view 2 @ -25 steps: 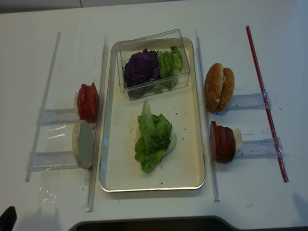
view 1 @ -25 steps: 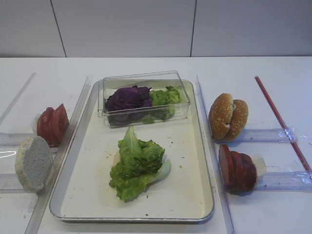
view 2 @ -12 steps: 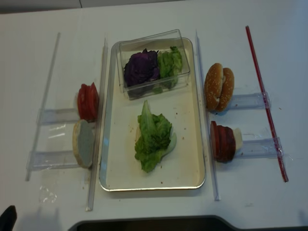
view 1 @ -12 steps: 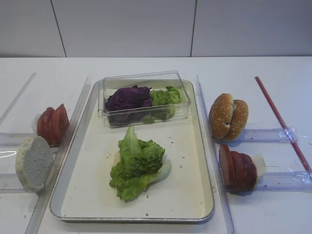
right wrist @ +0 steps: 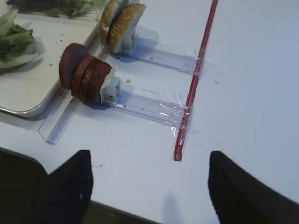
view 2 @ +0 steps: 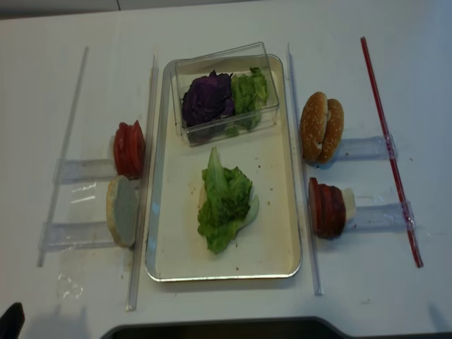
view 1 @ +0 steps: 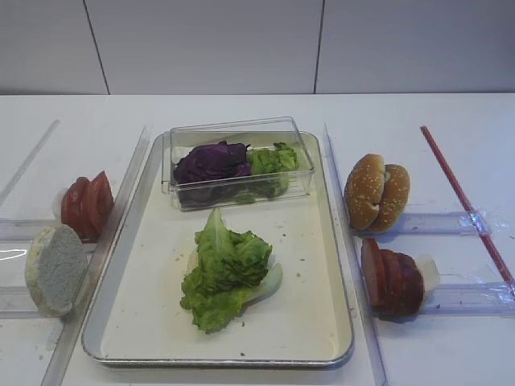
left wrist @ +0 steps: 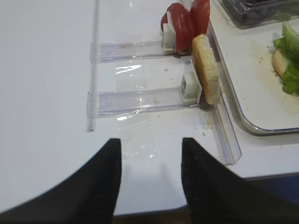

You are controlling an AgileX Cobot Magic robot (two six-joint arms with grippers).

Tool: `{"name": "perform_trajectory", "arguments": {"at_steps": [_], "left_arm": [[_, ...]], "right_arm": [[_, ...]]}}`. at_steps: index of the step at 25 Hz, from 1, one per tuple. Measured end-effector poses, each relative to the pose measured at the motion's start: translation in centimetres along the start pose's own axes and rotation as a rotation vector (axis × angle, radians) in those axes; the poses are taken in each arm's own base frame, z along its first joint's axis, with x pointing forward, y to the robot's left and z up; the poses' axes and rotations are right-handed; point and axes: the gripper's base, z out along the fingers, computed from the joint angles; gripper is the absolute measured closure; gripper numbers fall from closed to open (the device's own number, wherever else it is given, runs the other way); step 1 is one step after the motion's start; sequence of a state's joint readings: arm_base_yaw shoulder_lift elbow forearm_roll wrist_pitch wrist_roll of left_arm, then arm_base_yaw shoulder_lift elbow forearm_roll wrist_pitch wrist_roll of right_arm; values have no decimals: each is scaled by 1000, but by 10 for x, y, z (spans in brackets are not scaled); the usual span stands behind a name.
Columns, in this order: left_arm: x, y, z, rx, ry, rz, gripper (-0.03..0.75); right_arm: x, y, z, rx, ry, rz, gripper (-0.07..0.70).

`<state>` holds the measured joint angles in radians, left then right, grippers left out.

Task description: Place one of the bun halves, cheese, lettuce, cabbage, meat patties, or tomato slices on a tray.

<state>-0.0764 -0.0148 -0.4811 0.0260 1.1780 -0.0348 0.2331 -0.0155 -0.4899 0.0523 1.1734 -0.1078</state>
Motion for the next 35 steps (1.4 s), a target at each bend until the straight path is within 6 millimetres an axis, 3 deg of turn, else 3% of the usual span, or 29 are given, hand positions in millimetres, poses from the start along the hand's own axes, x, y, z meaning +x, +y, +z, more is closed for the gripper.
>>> {"name": "perform_trajectory", "arguments": {"at_steps": [35], "left_arm": [[0,0,0,0,0,0,423]], "right_arm": [[-2,2,5,188,-13,131,127]]}}
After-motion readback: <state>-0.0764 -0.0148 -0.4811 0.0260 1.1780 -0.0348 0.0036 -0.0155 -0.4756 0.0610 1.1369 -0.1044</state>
